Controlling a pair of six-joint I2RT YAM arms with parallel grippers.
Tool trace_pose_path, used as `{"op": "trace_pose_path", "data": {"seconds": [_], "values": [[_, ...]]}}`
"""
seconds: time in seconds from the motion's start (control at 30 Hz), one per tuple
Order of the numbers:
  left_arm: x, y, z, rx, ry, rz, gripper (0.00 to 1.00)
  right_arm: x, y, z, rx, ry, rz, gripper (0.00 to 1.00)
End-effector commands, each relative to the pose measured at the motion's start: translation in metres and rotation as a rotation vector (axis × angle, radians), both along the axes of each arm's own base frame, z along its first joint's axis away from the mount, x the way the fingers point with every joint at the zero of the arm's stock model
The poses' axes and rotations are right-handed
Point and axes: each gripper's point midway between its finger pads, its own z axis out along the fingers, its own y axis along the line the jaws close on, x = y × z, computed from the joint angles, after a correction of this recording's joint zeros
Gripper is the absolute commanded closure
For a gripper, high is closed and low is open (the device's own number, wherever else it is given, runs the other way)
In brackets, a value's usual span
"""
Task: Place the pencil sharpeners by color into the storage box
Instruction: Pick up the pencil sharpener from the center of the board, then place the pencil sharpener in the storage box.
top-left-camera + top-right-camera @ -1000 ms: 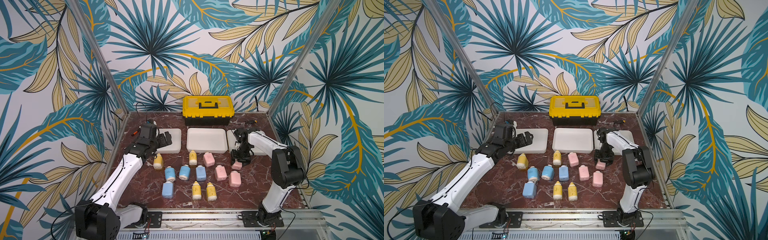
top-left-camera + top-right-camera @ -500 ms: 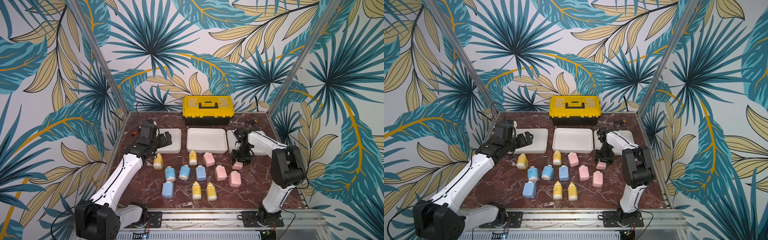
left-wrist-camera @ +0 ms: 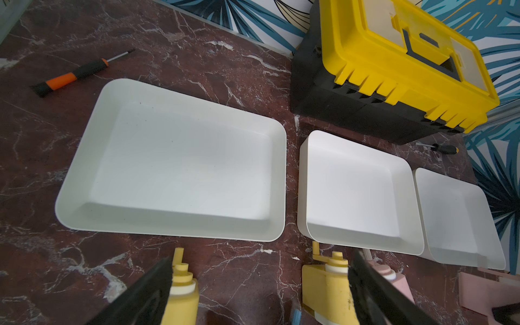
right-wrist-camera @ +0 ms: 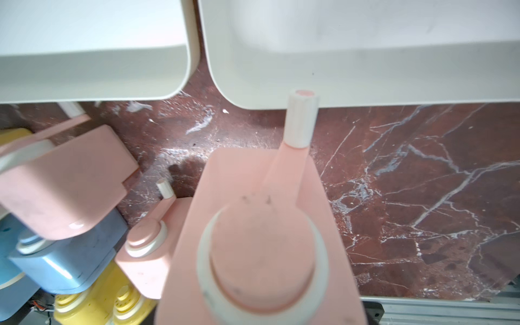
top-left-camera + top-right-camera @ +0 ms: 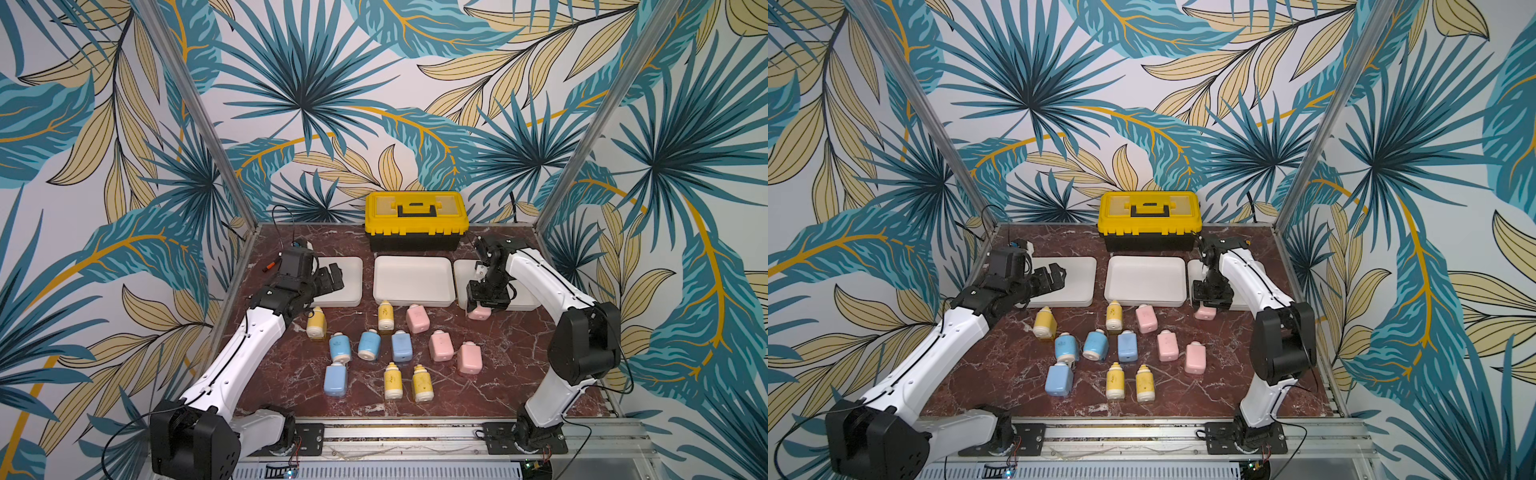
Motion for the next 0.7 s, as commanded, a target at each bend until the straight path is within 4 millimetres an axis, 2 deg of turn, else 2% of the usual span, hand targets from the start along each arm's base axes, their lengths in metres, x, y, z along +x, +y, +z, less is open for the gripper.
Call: {"op": "trace_pose_path", "data": {"seconds": [0.0,0.07,0.23,0.67], "values": [[-0.002,0.001,-0.002,0.022,0.006,-0.004,0.01,-0.004,-0.004,0.024,-0.014,-0.001,0.031,0.67],[-0.002,0.001,-0.003,0.022,0.007,-0.004,0.01,0.002,-0.007,0.033,-0.037,-0.017,0.043,0.67],[-0.002,0.001,-0.003,0.027,0.009,-0.009,0.00,0.023,-0.015,0.039,-0.081,-0.017,0.071,0.67],[-0.004,0.003,-0.006,0.044,0.009,-0.016,0.01,0.078,-0.034,-0.001,-0.054,0.023,0.045,0.68]]}}
